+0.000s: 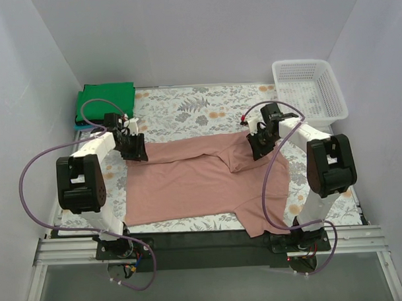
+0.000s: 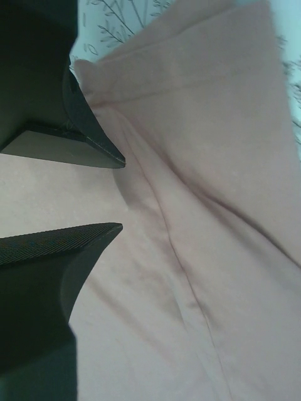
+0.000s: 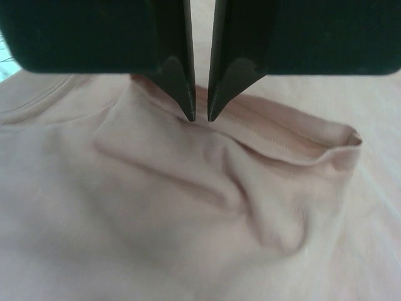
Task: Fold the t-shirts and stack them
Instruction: Fold the tshirt
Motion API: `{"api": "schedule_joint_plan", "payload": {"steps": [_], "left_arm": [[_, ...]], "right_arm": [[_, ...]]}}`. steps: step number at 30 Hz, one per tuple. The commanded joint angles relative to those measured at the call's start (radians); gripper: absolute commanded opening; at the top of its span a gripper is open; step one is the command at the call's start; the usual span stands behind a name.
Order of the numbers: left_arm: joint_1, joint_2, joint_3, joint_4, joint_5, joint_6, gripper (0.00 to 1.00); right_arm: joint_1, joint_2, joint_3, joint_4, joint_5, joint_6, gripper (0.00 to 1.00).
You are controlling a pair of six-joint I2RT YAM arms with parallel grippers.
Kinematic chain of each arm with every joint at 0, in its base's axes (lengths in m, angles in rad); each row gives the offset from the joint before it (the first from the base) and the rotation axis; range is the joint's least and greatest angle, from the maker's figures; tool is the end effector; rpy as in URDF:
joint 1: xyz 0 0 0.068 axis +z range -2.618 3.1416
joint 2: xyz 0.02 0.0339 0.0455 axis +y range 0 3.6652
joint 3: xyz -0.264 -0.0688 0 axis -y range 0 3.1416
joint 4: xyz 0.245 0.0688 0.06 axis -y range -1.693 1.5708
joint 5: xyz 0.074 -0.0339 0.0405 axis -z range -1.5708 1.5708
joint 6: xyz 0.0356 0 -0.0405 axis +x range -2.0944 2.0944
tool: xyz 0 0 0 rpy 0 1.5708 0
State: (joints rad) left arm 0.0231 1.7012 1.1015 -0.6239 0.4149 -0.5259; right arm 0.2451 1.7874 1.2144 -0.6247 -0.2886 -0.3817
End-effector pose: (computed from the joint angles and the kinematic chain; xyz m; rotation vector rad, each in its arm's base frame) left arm 0.3270 -0.0068 0.1863 -0.6660 2.7499 -0.6998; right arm 0.3415 0.0959 0.1882 -0.9125 2.5729 0.3605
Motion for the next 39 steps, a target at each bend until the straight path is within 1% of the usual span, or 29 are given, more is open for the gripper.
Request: {"api": "schedule_joint_plan", "payload": {"steps": [1, 6, 8, 10, 11, 14, 15, 16, 17, 18, 19, 20, 21, 22, 23, 24, 25, 26, 27, 28, 29, 30, 31, 33, 34, 36, 37, 38, 39], "left_arm": [[0.017, -0.017, -0.020, -0.039, -0.030, 0.035, 0.39], [0.024, -0.051, -0.043, -0.063, -0.039, 0.050, 0.39], [0.037, -0.081, -0.057, -0.068, -0.021, 0.056, 0.39], [0.043, -0.094, -0.054, -0.076, 0.001, 0.058, 0.39], [0.043, -0.092, -0.048, -0.094, 0.015, 0.067, 0.39], [0.043, -0.081, -0.028, -0.134, 0.114, 0.086, 0.41], [0.043, -0.084, -0.019, -0.140, 0.146, 0.098, 0.42], [0.041, -0.097, -0.014, -0.151, 0.229, 0.110, 0.43], [0.040, -0.107, -0.014, -0.148, 0.263, 0.116, 0.43], [0.031, -0.133, -0.017, -0.133, 0.330, 0.118, 0.44], [0.020, -0.147, -0.019, -0.116, 0.331, 0.113, 0.45], [0.006, -0.162, -0.025, -0.091, 0.376, 0.100, 0.46], [-0.049, -0.176, -0.034, -0.059, 0.396, 0.081, 0.48], [-0.078, -0.213, -0.061, -0.013, 0.403, 0.025, 0.50], [-0.113, -0.228, -0.081, 0.086, 0.391, -0.002, 0.51], [-0.202, -0.239, -0.095, 0.133, 0.378, -0.019, 0.53], [-0.250, -0.247, -0.115, 0.207, 0.366, -0.032, 0.53], [-0.299, -0.241, -0.118, 0.243, 0.349, -0.037, 0.53], [-0.386, -0.229, -0.118, 0.274, 0.317, -0.046, 0.54], [-0.423, -0.195, -0.115, 0.330, 0.303, -0.057, 0.54], [-0.455, -0.172, -0.101, 0.355, 0.294, -0.078, 0.54], [-0.513, -0.149, -0.089, 0.377, 0.276, -0.086, 0.54], [-0.541, -0.103, -0.078, 0.412, 0.266, -0.088, 0.54], [-0.624, -0.066, -0.057, 0.452, 0.230, -0.088, 0.54], [-0.647, -0.042, -0.058, 0.479, 0.222, -0.088, 0.54], [-0.713, -0.023, -0.080, 0.593, 0.213, -0.069, 0.53], [-0.732, -0.006, -0.089, 0.677, 0.200, -0.054, 0.53], [-0.768, 0.009, -0.088, 0.696, 0.190, -0.042, 0.51], [-0.782, 0.029, -0.063, 0.705, 0.186, -0.022, 0.50]], "right_arm": [[0.011, -0.068, -0.055, -0.061, 0.009, -0.022, 0.18], [0.011, -0.150, -0.154, -0.131, 0.040, -0.098, 0.17], [0.011, -0.174, -0.158, -0.176, 0.016, -0.117, 0.17], [0.011, -0.207, -0.139, -0.185, -0.013, -0.120, 0.19], [0.010, -0.215, -0.125, -0.187, -0.023, -0.120, 0.25], [0.008, -0.211, -0.063, -0.187, -0.012, -0.089, 0.40], [0.000, -0.189, -0.047, -0.182, 0.011, -0.057, 0.40], [-0.007, -0.178, -0.018, -0.181, 0.019, -0.045, 0.40], [-0.018, -0.166, -0.006, -0.181, 0.020, -0.031, 0.40], [-0.042, -0.140, 0.019, -0.184, 0.025, 0.002, 0.39], [-0.058, -0.131, 0.019, -0.185, 0.019, 0.013, 0.40], [-0.072, -0.123, 0.033, -0.185, 0.014, 0.024, 0.40], [-0.091, -0.112, 0.036, -0.184, 0.009, 0.032, 0.40], [-0.098, -0.106, 0.042, -0.181, 0.008, 0.040, 0.40], [-0.101, -0.100, 0.049, -0.184, 0.008, 0.059, 0.41], [-0.105, -0.086, 0.053, -0.184, 0.009, 0.069, 0.41], [-0.106, -0.080, 0.054, -0.185, 0.014, 0.079, 0.41], [-0.106, -0.074, 0.056, -0.181, 0.011, 0.089, 0.40], [-0.106, -0.062, 0.054, -0.181, 0.006, 0.092, 0.40], [-0.106, -0.056, 0.054, -0.179, 0.002, 0.093, 0.40], [-0.106, -0.049, 0.053, -0.178, 0.002, 0.093, 0.40], [-0.104, -0.037, 0.048, -0.178, 0.003, 0.092, 0.40], [-0.105, -0.033, 0.045, -0.176, 0.011, 0.089, 0.40], [-0.107, -0.023, 0.036, -0.162, 0.022, 0.086, 0.39], [-0.109, -0.022, 0.027, -0.158, 0.026, 0.086, 0.38], [-0.115, -0.017, 0.020, -0.156, 0.022, 0.087, 0.30], [-0.115, -0.016, 0.017, -0.158, 0.019, 0.089, 0.25], [-0.116, -0.019, 0.016, -0.156, 0.016, 0.089, 0.15], [-0.118, -0.020, 0.014, -0.158, 0.014, 0.089, 0.09]]}}
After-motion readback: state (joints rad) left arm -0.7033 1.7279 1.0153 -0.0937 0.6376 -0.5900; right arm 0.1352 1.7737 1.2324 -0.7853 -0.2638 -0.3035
